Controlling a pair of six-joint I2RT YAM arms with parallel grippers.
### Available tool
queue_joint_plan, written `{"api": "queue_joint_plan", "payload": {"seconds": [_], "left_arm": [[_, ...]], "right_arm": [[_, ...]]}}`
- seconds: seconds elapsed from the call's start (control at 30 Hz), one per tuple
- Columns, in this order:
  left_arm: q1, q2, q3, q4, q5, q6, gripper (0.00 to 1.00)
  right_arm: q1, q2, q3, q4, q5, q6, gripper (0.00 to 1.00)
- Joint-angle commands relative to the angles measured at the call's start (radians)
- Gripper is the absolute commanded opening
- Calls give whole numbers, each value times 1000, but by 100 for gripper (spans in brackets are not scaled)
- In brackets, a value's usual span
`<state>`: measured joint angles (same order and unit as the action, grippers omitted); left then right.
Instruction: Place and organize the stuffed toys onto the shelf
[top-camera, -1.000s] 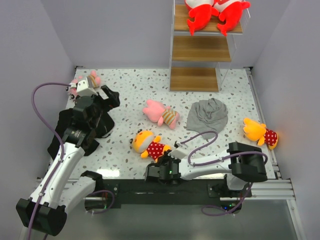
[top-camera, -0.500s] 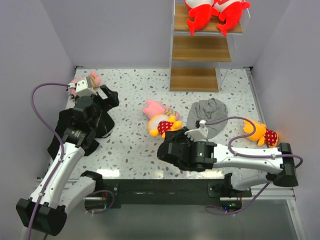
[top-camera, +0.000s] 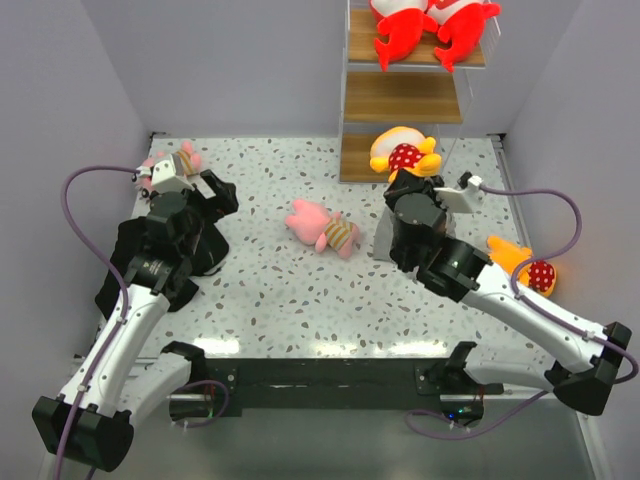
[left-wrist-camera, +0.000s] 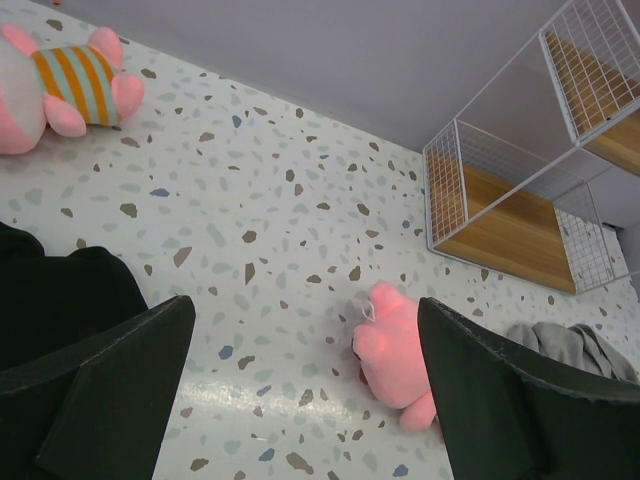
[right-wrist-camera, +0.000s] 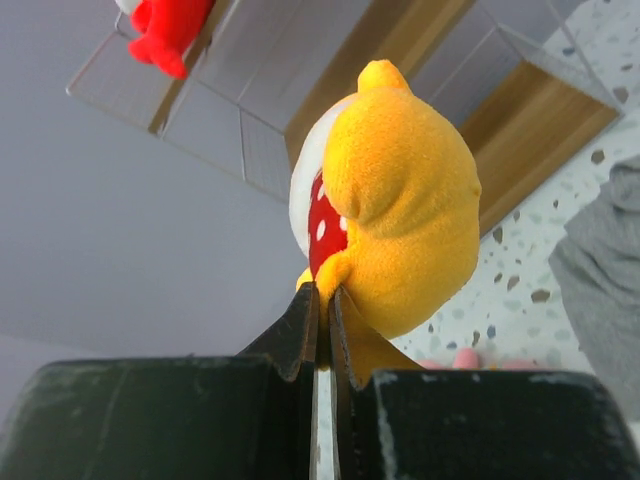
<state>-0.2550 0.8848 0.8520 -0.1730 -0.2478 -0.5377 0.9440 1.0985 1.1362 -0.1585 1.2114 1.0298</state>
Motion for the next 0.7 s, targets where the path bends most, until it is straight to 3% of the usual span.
{"api": "queue_joint_plan", "payload": {"seconds": [0.0, 0.23, 0.67], "left_arm": [[3, -7, -11, 47, 1, 12, 98], [3, -15, -13, 47, 16, 7, 98], [3, -35, -14, 53, 33, 1, 98]], "right_arm": [[-97, 50, 83, 235, -10, -169, 0], [-238, 162, 177, 336, -127, -174, 0], [-369, 319, 240, 451, -292, -88, 0]]}}
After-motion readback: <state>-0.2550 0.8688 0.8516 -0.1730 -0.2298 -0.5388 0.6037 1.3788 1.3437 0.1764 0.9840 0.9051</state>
